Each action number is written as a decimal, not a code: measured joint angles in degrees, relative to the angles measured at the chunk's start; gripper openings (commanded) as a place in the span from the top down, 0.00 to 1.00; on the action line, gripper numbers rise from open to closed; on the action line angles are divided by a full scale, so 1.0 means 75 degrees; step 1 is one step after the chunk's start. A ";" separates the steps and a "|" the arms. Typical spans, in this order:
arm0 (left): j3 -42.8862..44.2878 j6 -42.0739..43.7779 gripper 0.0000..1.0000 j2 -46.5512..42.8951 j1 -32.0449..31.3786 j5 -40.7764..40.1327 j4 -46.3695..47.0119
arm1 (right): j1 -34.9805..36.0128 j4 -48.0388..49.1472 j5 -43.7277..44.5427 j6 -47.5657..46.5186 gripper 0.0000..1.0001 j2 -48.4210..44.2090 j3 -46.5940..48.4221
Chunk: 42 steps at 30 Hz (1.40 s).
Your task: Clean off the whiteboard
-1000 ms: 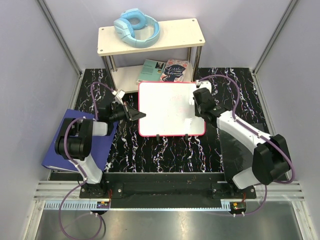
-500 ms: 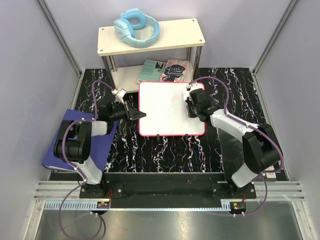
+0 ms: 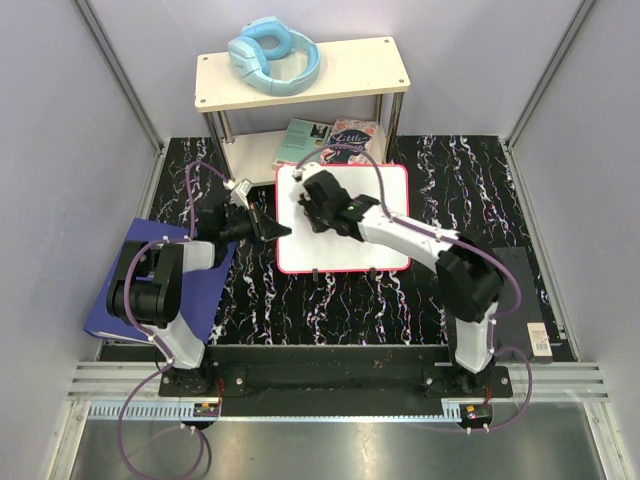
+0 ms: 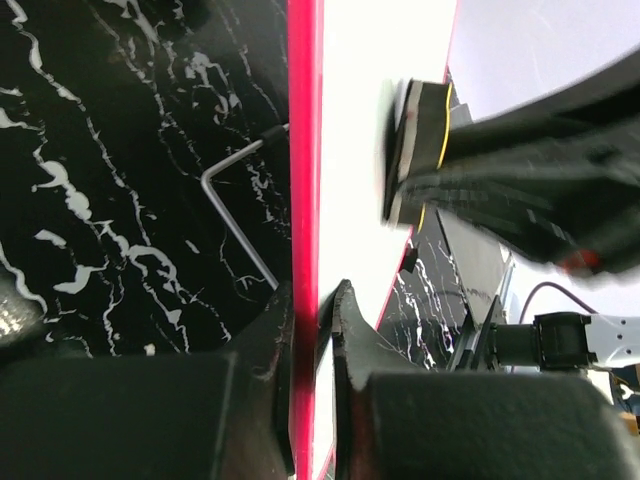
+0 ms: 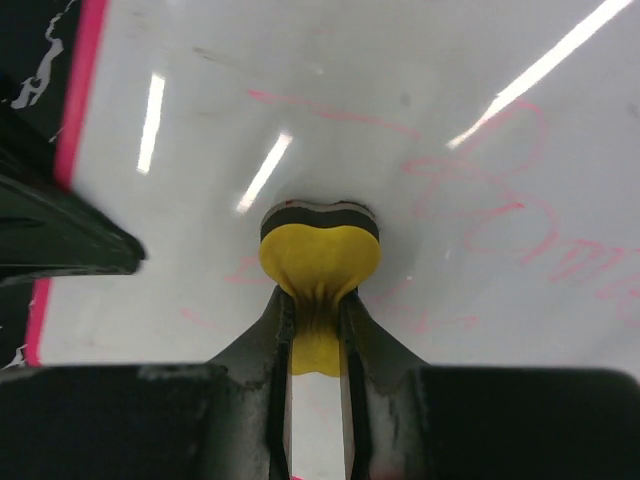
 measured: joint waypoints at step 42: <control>0.0140 0.0373 1.00 -0.0248 -0.0163 -0.0323 -0.0790 | -0.2063 0.0775 0.1183 0.0627 1.00 -0.1387 -0.2270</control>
